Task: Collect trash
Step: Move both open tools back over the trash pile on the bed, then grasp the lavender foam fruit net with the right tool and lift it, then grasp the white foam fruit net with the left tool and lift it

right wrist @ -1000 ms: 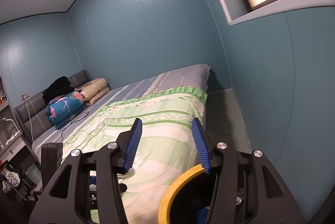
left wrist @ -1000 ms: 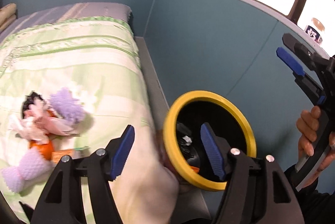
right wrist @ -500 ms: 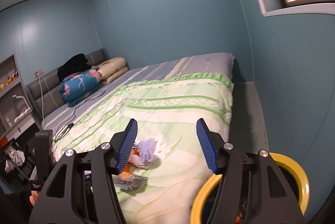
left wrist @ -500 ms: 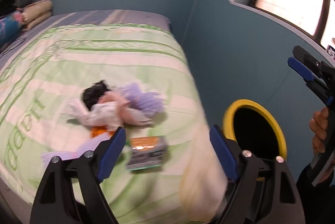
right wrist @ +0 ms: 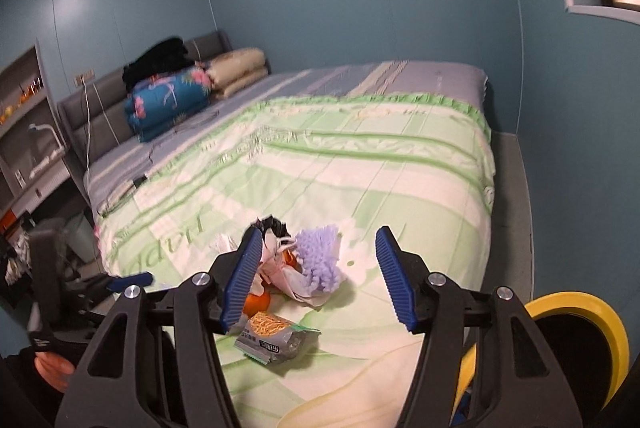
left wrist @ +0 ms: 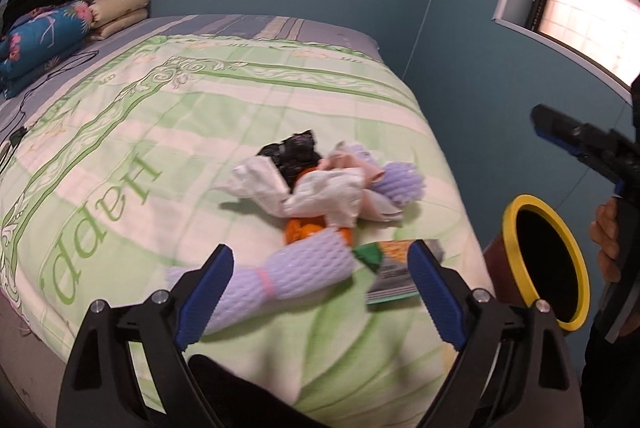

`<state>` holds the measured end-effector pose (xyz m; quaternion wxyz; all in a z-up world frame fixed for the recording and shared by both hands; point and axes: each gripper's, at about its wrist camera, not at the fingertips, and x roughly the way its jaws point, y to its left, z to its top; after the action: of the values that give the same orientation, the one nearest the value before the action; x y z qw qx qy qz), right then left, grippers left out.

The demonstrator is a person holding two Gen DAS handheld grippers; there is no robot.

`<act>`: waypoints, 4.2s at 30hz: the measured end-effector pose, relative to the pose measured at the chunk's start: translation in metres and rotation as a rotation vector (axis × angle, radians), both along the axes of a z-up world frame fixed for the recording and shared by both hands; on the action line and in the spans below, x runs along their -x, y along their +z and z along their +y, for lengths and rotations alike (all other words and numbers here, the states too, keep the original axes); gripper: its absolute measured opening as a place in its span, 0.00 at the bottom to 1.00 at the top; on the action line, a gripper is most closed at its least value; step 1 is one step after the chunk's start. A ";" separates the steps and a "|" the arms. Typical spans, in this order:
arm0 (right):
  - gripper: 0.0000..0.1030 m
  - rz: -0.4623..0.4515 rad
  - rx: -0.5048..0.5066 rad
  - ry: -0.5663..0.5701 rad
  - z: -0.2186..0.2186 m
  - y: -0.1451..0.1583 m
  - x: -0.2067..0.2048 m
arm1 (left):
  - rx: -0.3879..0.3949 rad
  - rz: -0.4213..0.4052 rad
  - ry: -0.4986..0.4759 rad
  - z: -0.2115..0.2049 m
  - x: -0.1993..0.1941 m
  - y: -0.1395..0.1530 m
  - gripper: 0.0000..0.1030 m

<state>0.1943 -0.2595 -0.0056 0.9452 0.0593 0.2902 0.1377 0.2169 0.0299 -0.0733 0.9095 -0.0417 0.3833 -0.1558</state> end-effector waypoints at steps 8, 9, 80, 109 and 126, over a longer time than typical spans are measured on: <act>0.56 0.114 0.066 -0.001 0.021 -0.042 -0.045 | -0.013 -0.002 0.007 0.030 -0.008 -0.015 0.89; 0.58 0.126 0.075 -0.002 0.022 -0.047 -0.050 | -0.016 -0.002 0.008 0.032 -0.009 -0.017 0.90; 0.25 0.285 0.256 0.149 0.094 -0.105 -0.096 | -0.175 0.012 -0.212 0.005 -0.013 -0.055 0.49; 0.23 0.286 0.214 0.215 0.105 -0.099 -0.074 | -0.188 -0.042 -0.263 0.025 0.018 -0.032 0.24; 0.23 0.229 0.171 0.360 0.136 -0.070 -0.005 | -0.074 -0.084 -0.094 0.092 0.063 0.007 0.15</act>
<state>0.1989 -0.1238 -0.0752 0.8679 -0.0586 0.4120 0.2712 0.1539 0.1222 -0.0664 0.9174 0.0164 0.3516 -0.1858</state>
